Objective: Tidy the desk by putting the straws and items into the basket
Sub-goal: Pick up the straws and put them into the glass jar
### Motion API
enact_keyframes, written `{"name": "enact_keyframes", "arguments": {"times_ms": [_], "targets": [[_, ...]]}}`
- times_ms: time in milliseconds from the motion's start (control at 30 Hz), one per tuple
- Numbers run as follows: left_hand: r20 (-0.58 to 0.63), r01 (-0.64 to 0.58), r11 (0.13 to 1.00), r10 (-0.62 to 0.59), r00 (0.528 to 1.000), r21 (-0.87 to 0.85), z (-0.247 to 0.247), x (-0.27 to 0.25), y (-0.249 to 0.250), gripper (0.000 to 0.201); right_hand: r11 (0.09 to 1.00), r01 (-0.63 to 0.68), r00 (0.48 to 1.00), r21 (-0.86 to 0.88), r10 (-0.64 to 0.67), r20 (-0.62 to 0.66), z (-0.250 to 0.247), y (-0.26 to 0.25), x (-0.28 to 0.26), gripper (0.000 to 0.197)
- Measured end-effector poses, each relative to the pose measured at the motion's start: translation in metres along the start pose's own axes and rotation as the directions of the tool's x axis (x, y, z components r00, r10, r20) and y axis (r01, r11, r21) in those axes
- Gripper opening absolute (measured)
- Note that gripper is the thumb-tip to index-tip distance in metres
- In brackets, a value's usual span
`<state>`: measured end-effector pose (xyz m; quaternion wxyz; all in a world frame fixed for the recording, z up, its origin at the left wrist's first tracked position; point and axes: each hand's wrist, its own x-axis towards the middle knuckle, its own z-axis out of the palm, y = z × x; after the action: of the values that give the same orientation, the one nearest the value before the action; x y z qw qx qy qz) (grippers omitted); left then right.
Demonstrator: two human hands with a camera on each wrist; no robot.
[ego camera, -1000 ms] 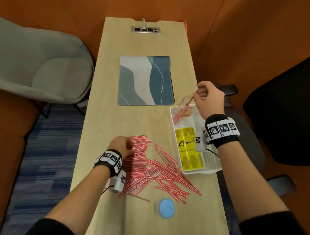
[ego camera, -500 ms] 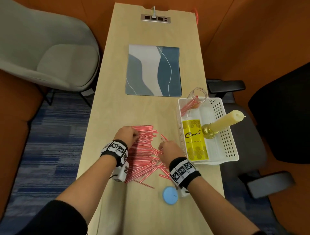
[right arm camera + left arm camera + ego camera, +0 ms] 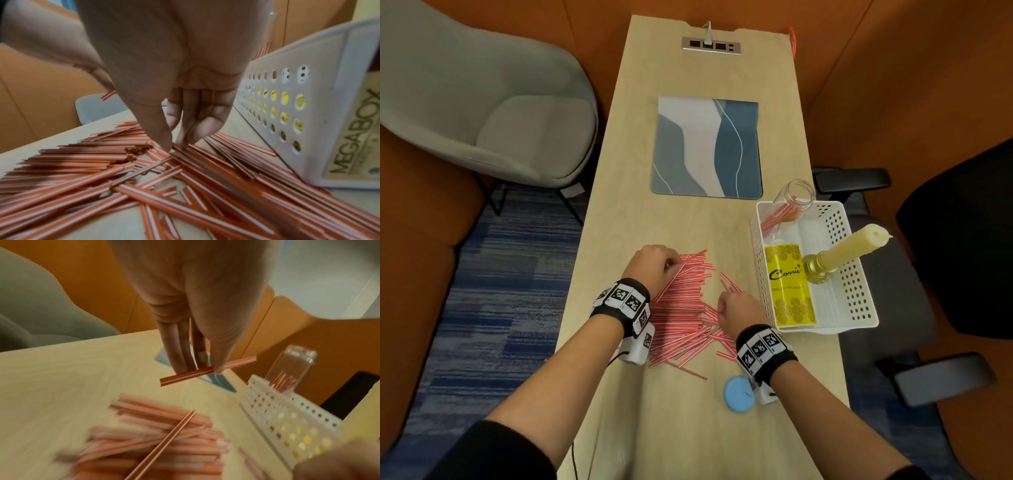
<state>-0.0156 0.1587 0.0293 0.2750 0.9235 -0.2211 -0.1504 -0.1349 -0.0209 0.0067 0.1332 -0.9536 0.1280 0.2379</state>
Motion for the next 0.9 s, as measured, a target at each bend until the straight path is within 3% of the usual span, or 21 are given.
{"name": "enact_keyframes", "arguments": {"times_ms": [133,233,367,467,600,900], "targets": [[-0.167,-0.162,0.976,0.138,0.976,-0.146,-0.028,0.025,0.041,0.007,0.997,-0.014,1.000,0.077,0.012,0.017,-0.003,0.002,-0.002,0.038],[-0.236,-0.247,0.936,0.187,0.953,-0.253,-0.055,0.048,0.080,0.007,0.996,0.001,0.998,0.088,-0.006,0.059,-0.001,0.003,-0.005,0.029],[-0.224,-0.309,0.898,0.246,0.943,-0.314,-0.075,0.080,0.124,0.007,0.991,0.009,0.997,0.131,-0.019,0.076,-0.002,0.008,-0.003,0.014],[-0.224,-0.330,0.868,0.261,0.939,-0.372,-0.076,0.101,0.149,0.007,0.987,0.026,0.997,0.158,-0.038,0.072,-0.004,0.012,-0.001,0.020],[-0.228,-0.366,0.842,0.296,0.928,-0.396,-0.068,0.128,0.176,0.007,0.978,0.067,0.997,0.196,-0.059,-0.044,-0.009,0.020,0.000,0.024],[-0.112,-0.338,0.857,0.320,0.941,-0.390,-0.028,0.157,0.208,0.010,0.988,0.154,0.988,0.018,-0.154,-0.029,0.001,0.019,-0.007,0.027]]}}
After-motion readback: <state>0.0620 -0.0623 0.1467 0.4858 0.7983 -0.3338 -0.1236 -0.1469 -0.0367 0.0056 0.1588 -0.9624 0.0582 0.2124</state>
